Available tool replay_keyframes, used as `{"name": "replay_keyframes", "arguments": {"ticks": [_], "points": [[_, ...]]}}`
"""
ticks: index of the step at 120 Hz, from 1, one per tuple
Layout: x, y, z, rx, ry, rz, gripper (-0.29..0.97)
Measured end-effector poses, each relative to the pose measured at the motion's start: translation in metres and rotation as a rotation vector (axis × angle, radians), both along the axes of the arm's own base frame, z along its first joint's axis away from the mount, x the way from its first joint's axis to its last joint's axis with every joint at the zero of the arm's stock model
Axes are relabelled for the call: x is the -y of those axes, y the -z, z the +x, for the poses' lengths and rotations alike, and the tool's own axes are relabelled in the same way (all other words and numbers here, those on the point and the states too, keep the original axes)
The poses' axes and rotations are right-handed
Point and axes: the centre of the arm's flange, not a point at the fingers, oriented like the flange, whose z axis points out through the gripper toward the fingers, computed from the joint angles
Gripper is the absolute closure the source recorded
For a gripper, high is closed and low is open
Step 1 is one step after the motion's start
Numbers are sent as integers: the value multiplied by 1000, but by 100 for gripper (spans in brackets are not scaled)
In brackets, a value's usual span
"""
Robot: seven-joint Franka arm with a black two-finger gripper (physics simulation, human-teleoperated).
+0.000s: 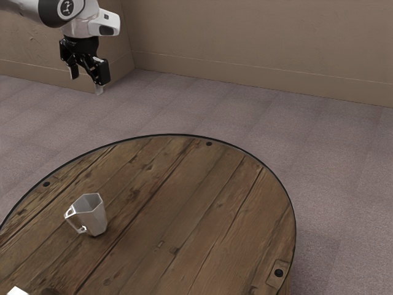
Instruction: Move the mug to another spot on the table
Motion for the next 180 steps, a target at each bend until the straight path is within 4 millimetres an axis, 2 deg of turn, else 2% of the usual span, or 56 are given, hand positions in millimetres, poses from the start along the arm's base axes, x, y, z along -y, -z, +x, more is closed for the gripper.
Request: {"name": "replay_keyframes", "arguments": {"ticks": [12,24,30,39,46,52,59,68,81,103,114,120,132,145,153,180], "points": [[2,-7,-1,14,5,0,0],[7,9,1,-17,15,-6,0],[11,33,2,-55,26,-9,0],[16,95,-4,-148,43,-19,0],[20,128,-14,-194,43,-60,0],[21,151,-30,-223,36,-103,0],[22,172,-58,-244,34,-147,0],[14,193,-90,-248,17,-186,0],[4,200,-126,-219,14,-193,0],[-28,222,-194,-187,-20,-202,0],[-52,227,-214,-172,-52,-214,0],[-60,230,-217,-181,-61,-220,0],[-86,256,-217,-212,-59,-262,0],[-96,290,-206,-228,29,-302,0],[-102,301,-200,-225,92,-286,0],[-96,325,-172,-170,306,-217,1]]}}
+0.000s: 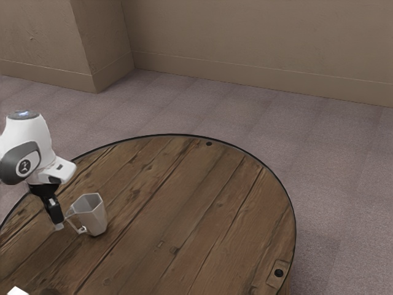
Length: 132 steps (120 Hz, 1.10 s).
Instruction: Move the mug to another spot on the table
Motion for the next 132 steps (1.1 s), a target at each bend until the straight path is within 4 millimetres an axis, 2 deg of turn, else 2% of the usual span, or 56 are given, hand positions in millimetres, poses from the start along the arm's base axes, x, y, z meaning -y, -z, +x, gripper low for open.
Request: {"name": "replay_keyframes", "arguments": {"ticks": [12,26,40,59,75,106,132], "points": [[8,2,10,51,44,-17,5],[17,2,15,91,90,-34,19],[24,5,16,105,129,-46,29],[22,19,13,90,138,-63,37],[15,23,13,98,137,-66,46],[14,28,16,133,155,-56,53],[19,24,20,211,182,-34,59]]}}
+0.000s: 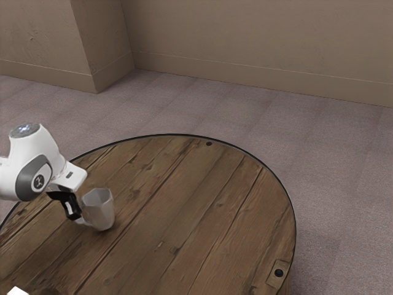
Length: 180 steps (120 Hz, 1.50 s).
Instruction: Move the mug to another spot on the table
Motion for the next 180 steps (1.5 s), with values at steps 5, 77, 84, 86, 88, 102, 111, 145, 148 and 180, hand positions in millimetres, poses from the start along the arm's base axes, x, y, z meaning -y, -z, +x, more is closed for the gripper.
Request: {"name": "replay_keyframes", "arguments": {"ticks": [5,77,84,86,88,102,111,145,148,180], "points": [[1,0,0,18,4,5,60],[36,-36,14,361,55,25,72],[40,-31,16,365,50,29,73],[41,-30,16,368,47,28,73],[42,-30,17,374,43,28,73],[43,-33,19,415,-15,12,75],[42,-35,20,435,-65,-5,76],[56,-33,20,460,-188,-74,77],[57,-32,19,458,-193,-76,76],[90,-21,13,426,-184,-119,71]]}}
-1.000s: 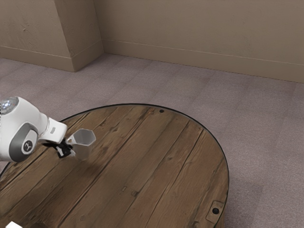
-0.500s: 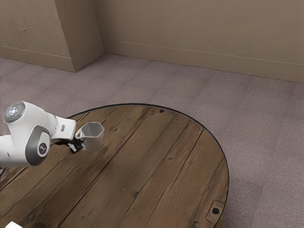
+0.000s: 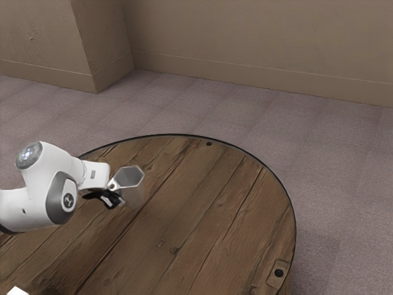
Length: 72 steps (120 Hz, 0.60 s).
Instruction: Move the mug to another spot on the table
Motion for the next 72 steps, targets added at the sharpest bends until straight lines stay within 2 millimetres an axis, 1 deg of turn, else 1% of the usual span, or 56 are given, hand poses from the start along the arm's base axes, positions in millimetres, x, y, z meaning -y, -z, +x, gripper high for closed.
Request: {"name": "replay_keyframes", "arguments": {"ticks": [9,18,28,42,44,60,72], "points": [[8,5,-15,-19,14,-29,71],[7,10,-30,-38,15,-55,71],[4,15,-37,-53,12,-63,71],[-7,20,-43,-69,-4,-66,70],[-7,21,-44,-71,-4,-66,68],[-9,26,-45,-99,10,-67,39],[-10,27,-45,-109,17,-70,24]]}}
